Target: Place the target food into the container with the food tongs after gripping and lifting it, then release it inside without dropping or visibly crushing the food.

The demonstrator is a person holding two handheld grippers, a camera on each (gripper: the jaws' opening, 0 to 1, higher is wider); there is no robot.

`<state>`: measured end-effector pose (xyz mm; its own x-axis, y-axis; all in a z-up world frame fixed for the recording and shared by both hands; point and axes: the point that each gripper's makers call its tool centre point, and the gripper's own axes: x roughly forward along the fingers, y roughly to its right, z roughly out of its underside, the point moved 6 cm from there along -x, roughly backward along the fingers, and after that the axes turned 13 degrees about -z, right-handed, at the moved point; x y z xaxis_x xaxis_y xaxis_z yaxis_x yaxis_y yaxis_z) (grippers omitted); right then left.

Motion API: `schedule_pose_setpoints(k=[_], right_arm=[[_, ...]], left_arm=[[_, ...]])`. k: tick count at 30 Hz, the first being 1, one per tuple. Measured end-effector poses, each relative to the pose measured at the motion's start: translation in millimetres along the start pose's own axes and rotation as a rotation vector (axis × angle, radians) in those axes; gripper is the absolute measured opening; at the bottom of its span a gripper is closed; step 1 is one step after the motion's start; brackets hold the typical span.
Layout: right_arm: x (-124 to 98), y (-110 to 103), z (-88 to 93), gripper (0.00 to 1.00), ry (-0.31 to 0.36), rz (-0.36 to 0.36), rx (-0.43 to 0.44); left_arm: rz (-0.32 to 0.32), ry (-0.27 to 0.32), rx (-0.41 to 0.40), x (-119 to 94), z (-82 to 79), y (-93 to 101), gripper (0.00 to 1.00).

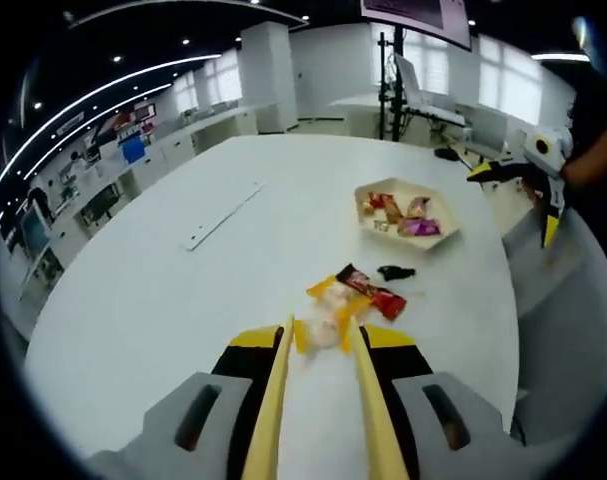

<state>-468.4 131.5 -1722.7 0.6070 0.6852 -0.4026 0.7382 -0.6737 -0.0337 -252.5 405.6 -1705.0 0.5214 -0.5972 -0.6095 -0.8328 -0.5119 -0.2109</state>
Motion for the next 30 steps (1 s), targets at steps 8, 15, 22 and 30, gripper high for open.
schedule_pose_setpoints(k=[8,15,22,30], right_arm=[[0,0,0.6,0.99,0.003,-0.001,0.005],[0,1,0.2,0.99,0.006,0.006,0.011],[-1,3,1.3,0.98,-0.006,0.019,0.006],[-2,4,1.7,0.97,-0.011,0.028,0.002]], left_arm=[[0.099,-0.036,0.025,25,2.9,8.3,0.26],[0.086,-0.084,0.032,55,10.5,-2.1,0.26],[0.091,-0.125,-0.005,79,8.5,-3.5,0.26],[0.094,-0.194,-0.070,75,21.6,-0.1,0.26]])
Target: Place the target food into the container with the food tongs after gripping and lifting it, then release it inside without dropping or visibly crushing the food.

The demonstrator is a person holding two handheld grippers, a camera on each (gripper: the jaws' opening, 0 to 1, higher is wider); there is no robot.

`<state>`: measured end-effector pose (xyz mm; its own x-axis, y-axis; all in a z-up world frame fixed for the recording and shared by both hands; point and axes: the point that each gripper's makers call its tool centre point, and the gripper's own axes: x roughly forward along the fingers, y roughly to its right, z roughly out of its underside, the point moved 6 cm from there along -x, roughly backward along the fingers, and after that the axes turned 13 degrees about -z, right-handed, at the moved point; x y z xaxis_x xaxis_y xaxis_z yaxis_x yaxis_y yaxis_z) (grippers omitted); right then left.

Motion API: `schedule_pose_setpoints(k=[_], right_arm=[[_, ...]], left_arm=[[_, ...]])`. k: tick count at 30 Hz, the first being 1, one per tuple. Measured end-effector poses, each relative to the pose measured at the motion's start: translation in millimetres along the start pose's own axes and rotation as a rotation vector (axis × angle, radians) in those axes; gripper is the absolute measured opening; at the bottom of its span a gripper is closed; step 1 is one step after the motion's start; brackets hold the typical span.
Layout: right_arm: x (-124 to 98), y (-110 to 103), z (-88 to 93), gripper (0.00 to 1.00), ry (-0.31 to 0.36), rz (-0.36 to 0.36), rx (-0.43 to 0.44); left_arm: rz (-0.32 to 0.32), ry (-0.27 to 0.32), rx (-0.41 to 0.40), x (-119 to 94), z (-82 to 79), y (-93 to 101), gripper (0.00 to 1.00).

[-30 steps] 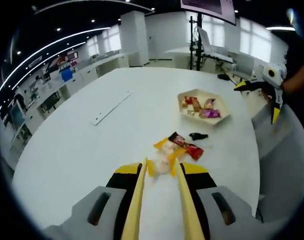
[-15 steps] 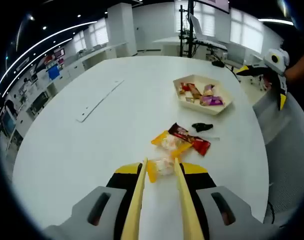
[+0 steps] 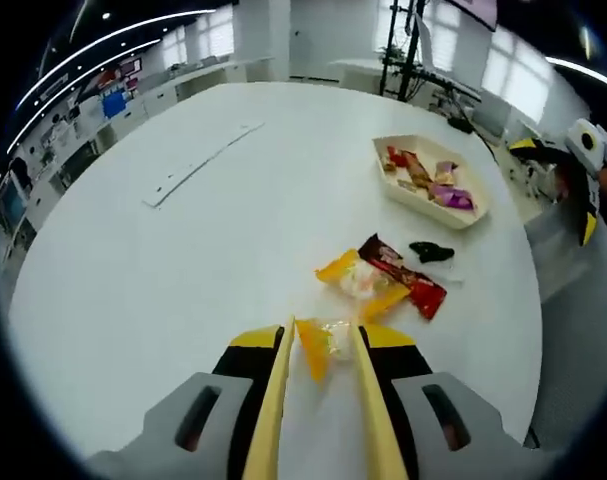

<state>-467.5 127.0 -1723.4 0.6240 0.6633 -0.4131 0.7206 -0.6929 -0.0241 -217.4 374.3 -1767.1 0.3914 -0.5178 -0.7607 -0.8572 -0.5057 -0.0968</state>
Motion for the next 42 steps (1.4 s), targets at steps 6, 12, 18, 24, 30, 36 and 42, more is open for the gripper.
schedule_pose_setpoints(k=[6,12,18,24,30,36,42], right_arm=[[0,-1,-1.9,0.96,0.011,-0.007,-0.001],[2,-2,-1.6,0.96,0.009,-0.018,-0.006],[2,-2,-2.8,0.96,0.014,-0.023,-0.008],[1,-1,-2.3,0.96,0.016,-0.020,-0.009],[-1,0,-3.9,0.97,0.027,-0.011,-0.006],[-1,1,-3.3,0.97,0.025,-0.005,-0.004],[-1,0,-3.7,0.97,0.024,-0.006,-0.005]], left_arm=[[0.039,-0.029,-0.015,-20,13.4,15.3,0.26],[0.122,-0.052,0.003,-36,28.7,43.7,0.26],[0.070,0.018,0.028,-43,15.8,40.3,0.26],[0.036,-0.026,0.019,-27,10.8,31.8,0.26],[0.034,-0.068,0.084,-12,16.7,34.2,0.26],[0.044,-0.094,0.086,-3,17.5,34.9,0.27],[0.037,-0.103,0.127,5,21.1,41.0,0.26]])
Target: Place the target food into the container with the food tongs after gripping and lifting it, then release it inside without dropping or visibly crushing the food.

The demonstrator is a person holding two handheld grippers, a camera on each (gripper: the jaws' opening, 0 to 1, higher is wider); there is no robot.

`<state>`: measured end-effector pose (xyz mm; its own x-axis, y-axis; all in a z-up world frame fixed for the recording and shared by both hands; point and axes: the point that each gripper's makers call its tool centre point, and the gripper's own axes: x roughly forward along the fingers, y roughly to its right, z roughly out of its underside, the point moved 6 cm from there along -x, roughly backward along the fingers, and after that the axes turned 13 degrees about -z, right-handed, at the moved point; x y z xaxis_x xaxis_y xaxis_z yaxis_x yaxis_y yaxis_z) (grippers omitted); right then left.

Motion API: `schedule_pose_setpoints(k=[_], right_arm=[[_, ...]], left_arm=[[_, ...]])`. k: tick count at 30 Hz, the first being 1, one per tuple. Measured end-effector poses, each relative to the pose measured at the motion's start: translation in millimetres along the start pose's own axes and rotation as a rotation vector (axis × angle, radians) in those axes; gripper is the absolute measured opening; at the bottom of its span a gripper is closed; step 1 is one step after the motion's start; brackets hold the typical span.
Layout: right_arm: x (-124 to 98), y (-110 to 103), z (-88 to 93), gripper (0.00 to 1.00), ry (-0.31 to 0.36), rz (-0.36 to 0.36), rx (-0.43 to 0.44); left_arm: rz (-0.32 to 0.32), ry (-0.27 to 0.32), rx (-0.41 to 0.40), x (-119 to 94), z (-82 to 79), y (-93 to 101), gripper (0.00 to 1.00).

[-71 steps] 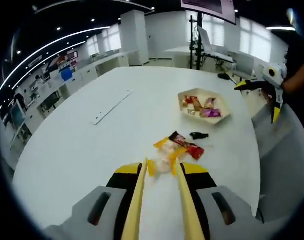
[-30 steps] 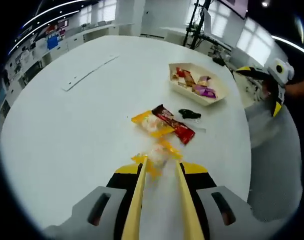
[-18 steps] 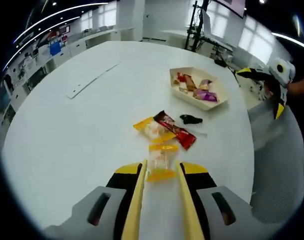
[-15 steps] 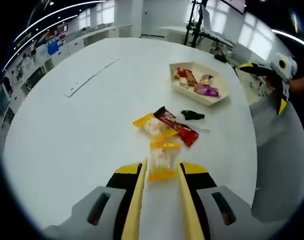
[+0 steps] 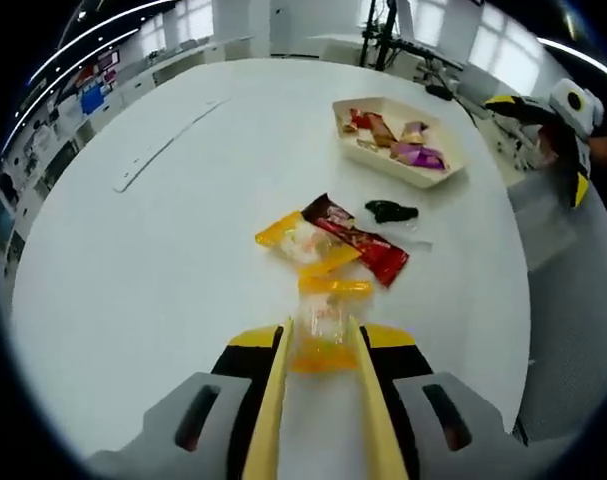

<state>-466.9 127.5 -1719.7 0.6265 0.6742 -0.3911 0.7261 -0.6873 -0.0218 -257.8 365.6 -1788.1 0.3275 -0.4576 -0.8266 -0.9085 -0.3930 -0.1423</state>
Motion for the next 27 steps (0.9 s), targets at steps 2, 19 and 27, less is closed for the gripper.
schedule_pose_setpoints(k=[2,19,27], right_arm=[[0,-1,-0.2,0.96,-0.001,-0.003,0.000],[-1,-1,-0.4,0.96,0.004,0.001,-0.003],[-2,-1,-2.5,0.97,0.021,0.007,-0.005]], left_arm=[[-0.011,-0.002,0.033,1,1.6,2.3,0.23],[-0.040,0.051,-0.031,-24,-13.7,-1.4,0.19],[-0.055,0.078,-0.045,-35,-25.4,-3.3,0.18]])
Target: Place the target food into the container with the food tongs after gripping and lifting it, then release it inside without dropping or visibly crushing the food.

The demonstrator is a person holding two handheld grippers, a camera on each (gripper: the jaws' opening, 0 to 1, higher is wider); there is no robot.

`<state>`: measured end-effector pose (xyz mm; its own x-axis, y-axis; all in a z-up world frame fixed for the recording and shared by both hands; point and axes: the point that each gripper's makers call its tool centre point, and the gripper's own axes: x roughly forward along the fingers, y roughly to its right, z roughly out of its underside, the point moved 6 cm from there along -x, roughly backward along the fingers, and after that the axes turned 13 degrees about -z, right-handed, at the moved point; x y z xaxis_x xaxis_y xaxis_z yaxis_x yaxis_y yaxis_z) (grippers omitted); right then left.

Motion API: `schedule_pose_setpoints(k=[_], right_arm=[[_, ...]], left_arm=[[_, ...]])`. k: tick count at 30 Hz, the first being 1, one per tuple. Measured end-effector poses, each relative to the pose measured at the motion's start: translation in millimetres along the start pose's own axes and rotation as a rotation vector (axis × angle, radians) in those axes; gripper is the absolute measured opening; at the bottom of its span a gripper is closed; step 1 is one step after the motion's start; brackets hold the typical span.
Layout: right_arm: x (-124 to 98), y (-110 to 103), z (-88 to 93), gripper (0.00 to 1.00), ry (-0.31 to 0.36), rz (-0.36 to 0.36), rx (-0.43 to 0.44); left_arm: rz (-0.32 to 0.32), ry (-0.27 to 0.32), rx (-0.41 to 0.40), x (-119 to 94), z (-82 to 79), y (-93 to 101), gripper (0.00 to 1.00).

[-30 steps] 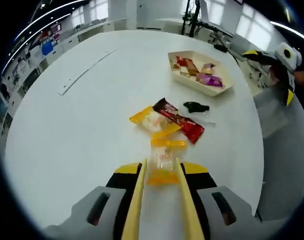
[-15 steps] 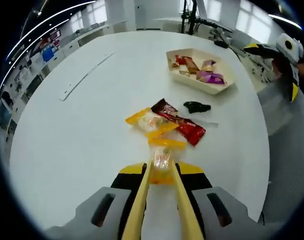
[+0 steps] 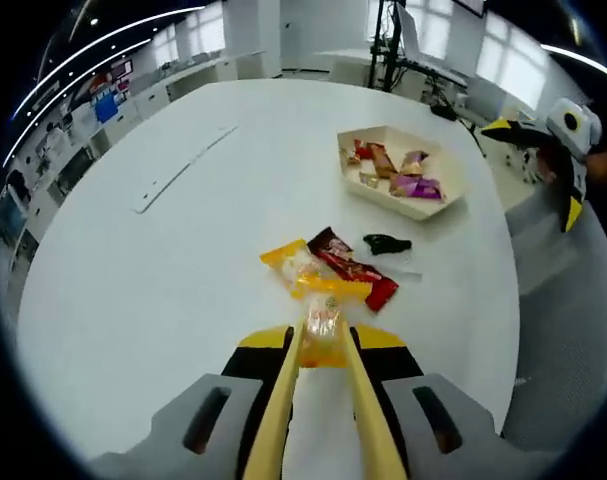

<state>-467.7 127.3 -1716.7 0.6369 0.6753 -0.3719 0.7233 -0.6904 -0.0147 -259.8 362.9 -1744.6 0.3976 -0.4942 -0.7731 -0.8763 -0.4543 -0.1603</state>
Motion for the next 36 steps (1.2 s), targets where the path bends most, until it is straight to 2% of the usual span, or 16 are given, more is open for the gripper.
schedule_pose_setpoints(k=[13,26,36], right_arm=[[1,0,0.2,0.97,-0.005,-0.003,-0.008],[1,0,-0.3,0.97,-0.001,-0.001,-0.009],[-1,2,-0.9,0.99,0.008,0.009,-0.004]], left_arm=[[0.006,0.036,-0.031,-18,-25.9,2.3,0.18],[0.010,0.059,-0.032,-24,-43.4,7.6,0.18],[0.018,0.087,-0.020,-23,-63.3,18.0,0.18]])
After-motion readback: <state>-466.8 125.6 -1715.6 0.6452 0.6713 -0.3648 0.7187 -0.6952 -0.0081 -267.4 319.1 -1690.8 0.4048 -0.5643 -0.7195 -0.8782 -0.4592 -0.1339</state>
